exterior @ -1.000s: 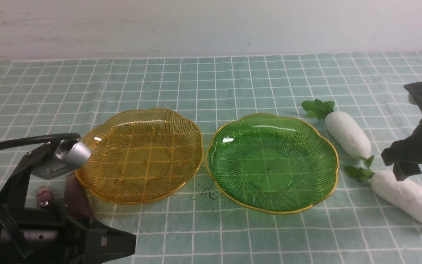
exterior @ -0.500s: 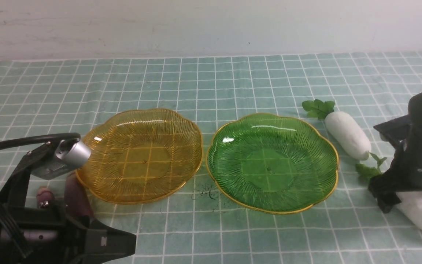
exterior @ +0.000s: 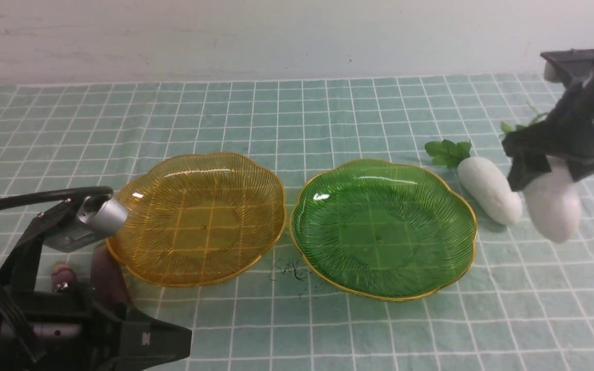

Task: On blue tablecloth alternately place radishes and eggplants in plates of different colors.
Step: 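Place the white radish on the plate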

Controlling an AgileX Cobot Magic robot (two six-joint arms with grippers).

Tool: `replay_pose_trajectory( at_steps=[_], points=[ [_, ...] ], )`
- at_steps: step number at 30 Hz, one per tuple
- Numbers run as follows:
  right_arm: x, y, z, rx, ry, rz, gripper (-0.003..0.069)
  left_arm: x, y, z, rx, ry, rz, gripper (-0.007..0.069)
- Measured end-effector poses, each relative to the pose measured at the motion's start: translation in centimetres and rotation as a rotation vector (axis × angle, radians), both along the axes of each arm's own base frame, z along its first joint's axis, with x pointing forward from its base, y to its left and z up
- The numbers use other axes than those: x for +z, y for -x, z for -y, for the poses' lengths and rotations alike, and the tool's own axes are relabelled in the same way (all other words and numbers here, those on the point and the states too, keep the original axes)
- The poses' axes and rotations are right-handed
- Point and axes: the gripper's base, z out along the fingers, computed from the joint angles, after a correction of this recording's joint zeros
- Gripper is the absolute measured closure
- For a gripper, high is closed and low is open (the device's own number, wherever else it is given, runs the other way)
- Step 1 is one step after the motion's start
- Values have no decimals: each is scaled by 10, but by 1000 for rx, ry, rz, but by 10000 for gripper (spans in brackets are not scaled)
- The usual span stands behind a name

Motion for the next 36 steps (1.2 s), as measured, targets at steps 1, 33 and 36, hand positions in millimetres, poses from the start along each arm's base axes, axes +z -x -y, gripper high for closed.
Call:
replay_pose_trajectory(
  at_steps=[1, 33, 36],
  points=[
    [-1, -2, -11, 15, -64, 13, 191, 0, 0, 0, 0, 0, 0, 621],
    [-66, -74, -3, -1, 170, 149, -3, 0, 0, 0, 0, -4, 1, 618],
    [-91, -80, -1, -1, 177, 103, 25, 0, 0, 0, -1, -6, 1, 618]
  ],
)
